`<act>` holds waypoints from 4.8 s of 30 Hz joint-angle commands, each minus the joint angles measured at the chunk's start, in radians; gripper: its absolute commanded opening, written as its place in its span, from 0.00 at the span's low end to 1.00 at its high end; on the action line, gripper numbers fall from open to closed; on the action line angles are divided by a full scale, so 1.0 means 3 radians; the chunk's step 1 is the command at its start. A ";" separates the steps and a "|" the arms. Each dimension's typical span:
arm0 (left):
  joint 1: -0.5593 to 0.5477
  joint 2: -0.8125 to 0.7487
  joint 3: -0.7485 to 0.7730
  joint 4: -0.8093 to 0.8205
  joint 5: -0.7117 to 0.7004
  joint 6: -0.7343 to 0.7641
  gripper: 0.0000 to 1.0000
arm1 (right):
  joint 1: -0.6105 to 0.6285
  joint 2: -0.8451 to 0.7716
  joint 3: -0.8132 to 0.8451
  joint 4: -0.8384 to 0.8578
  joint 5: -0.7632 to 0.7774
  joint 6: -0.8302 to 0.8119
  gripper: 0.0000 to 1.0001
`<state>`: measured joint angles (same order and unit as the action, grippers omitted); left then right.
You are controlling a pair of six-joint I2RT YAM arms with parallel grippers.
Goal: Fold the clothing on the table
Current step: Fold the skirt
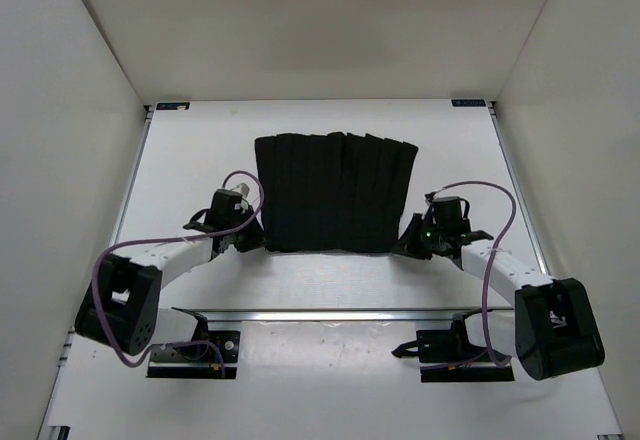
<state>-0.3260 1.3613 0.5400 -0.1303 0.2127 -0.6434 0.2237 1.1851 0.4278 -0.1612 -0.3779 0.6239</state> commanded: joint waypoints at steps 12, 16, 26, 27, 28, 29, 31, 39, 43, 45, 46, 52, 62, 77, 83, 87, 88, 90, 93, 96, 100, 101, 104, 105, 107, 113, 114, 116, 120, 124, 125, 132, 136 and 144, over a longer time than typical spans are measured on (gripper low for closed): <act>-0.0089 0.0161 0.0571 -0.0225 -0.0064 0.0349 0.00 | -0.0398 0.0656 0.0930 -0.0173 -0.0146 -0.0765 0.00; -0.0023 0.0646 0.1688 -0.0419 -0.0136 0.0599 0.00 | -0.0495 0.1275 0.2077 -0.0540 -0.0106 -0.1118 0.00; 0.0151 0.0920 0.3949 -0.0120 -0.0626 0.1320 0.00 | -0.0501 0.2196 0.5865 -0.1493 0.0418 -0.2012 0.00; 0.0070 0.0680 0.3826 -0.0042 -0.0698 0.1397 0.00 | -0.0394 0.2024 0.5729 -0.1472 0.0740 -0.2155 0.00; 0.0034 0.0577 0.3526 0.0085 -0.0830 0.1428 0.00 | -0.0347 0.1799 0.5363 -0.1366 0.0834 -0.2207 0.00; -0.0002 0.0383 0.3224 0.0147 -0.0867 0.1424 0.00 | -0.0306 0.1681 0.5111 -0.1167 0.0901 -0.2278 0.00; 0.0038 0.0066 0.2713 0.0107 -0.0736 0.1322 0.00 | -0.0352 0.1155 0.4030 -0.0967 0.0770 -0.2132 0.00; -0.0268 -0.1673 0.0349 -0.0852 -0.0449 0.0704 0.00 | -0.0174 -0.0539 0.0979 -0.0848 0.0396 -0.1288 0.00; -0.0253 -0.2201 0.0143 -0.1390 -0.0295 0.0534 0.00 | 0.0108 -0.1179 0.0461 -0.0987 0.0237 -0.0741 0.00; -0.0136 -0.2211 0.0153 -0.1412 -0.0305 0.0513 0.00 | 0.0134 -0.1225 0.0359 -0.0860 0.0191 -0.0628 0.00; -0.0105 -0.2095 0.0158 -0.1381 -0.0305 0.0493 0.00 | 0.0113 -0.1189 0.0358 -0.0773 0.0145 -0.0633 0.00; 0.0212 -0.1179 0.0443 -0.0870 -0.0264 0.0590 0.00 | -0.0096 -0.0178 0.0858 -0.0358 -0.0070 -0.0893 0.00; 0.0258 0.0911 0.2273 -0.0747 -0.0193 0.0784 0.00 | -0.0439 0.1223 0.2305 -0.0153 -0.0305 -0.1149 0.00; 0.0141 0.1524 0.4416 -0.1141 -0.0504 0.1188 0.00 | -0.0562 0.2071 0.4729 -0.0936 0.0037 -0.1568 0.00; -0.0181 0.0240 0.2173 -0.0941 -0.0601 0.1138 0.00 | -0.0260 0.0461 0.2398 -0.0511 0.0324 -0.1354 0.00; -0.0386 -0.0823 0.1219 -0.1161 -0.0489 0.0709 0.00 | -0.0107 -0.0369 0.1771 -0.0929 0.0426 -0.1155 0.00; -0.0366 -0.0906 0.1131 -0.1161 -0.0408 0.0627 0.00 | -0.0086 -0.0432 0.1724 -0.1006 0.0426 -0.1119 0.00; -0.0147 -0.1030 0.1074 -0.1136 -0.0331 0.0575 0.00 | -0.0127 -0.0489 0.1586 -0.0926 0.0350 -0.1042 0.00; 0.0145 -0.0715 0.1150 -0.0972 -0.0346 0.0707 0.00 | -0.0270 -0.0183 0.1570 -0.0630 0.0156 -0.1026 0.00; 0.0222 -0.0132 0.1462 -0.0809 -0.0331 0.0805 0.00 | -0.0337 0.0378 0.1748 -0.0475 -0.0018 -0.1082 0.00; 0.0243 0.0600 0.1906 -0.0645 -0.0233 0.0779 0.00 | -0.0347 0.1013 0.1994 -0.0276 -0.0096 -0.1042 0.00; 0.0207 0.0824 0.2049 -0.0629 -0.0198 0.0769 0.00 | -0.0352 0.1101 0.2035 -0.0281 -0.0126 -0.1026 0.00; 0.0166 0.1296 0.2381 -0.0757 -0.0141 0.0815 0.00 | -0.0383 0.1448 0.2219 -0.0357 -0.0203 -0.0975 0.00; 0.0166 0.1448 0.2504 -0.0798 -0.0131 0.0820 0.00 | -0.0403 0.1505 0.2245 -0.0398 -0.0269 -0.0980 0.00; 0.0197 0.1689 0.2668 -0.0814 -0.0121 0.0835 0.00 | -0.0419 0.1613 0.2301 -0.0414 -0.0351 -0.1006 0.00; 0.0223 0.2048 0.3430 -0.0885 -0.0177 0.0795 0.00 | -0.0694 0.1908 0.2999 -0.0378 -0.0315 -0.1062 0.00; 0.0222 0.2043 0.3573 -0.0900 -0.0228 0.0820 0.00 | -0.0730 0.2021 0.3341 -0.0515 -0.0305 -0.1067 0.00; 0.0223 0.2038 0.3758 -0.0936 -0.0294 0.0820 0.00 | -0.0741 0.2200 0.3878 -0.0725 -0.0229 -0.1215 0.00; 0.0192 0.1650 0.3606 -0.0717 -0.0545 0.0897 0.00 | -0.0680 0.2314 0.4693 -0.1114 -0.0131 -0.1313 0.00; 0.0197 0.0996 0.3039 -0.0609 -0.0520 0.0938 0.00 | -0.0506 0.1768 0.3956 -0.0931 0.0103 -0.1333 0.00; 0.0197 0.0934 0.2825 -0.0624 -0.0454 0.0948 0.00 | -0.0460 0.1660 0.3756 -0.0864 0.0144 -0.1313 0.00; -0.0166 -0.0204 0.1592 -0.1002 -0.0514 0.0964 0.00 | -0.0245 0.0188 0.1594 -0.0720 0.0201 -0.0899 0.00; -0.0096 -0.0575 0.1186 -0.0936 -0.0382 0.0744 0.00 | -0.0311 -0.0263 0.1029 -0.0624 0.0018 -0.0699 0.00; 0.0243 0.0610 0.2064 -0.0962 -0.0111 0.0825 0.00 | -0.0388 0.0702 0.1794 -0.0516 -0.0059 -0.0960 0.01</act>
<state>-0.3035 1.4422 1.0515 -0.4431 0.1589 -0.4004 0.1276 1.3067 0.8646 -0.4000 -0.4129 0.3756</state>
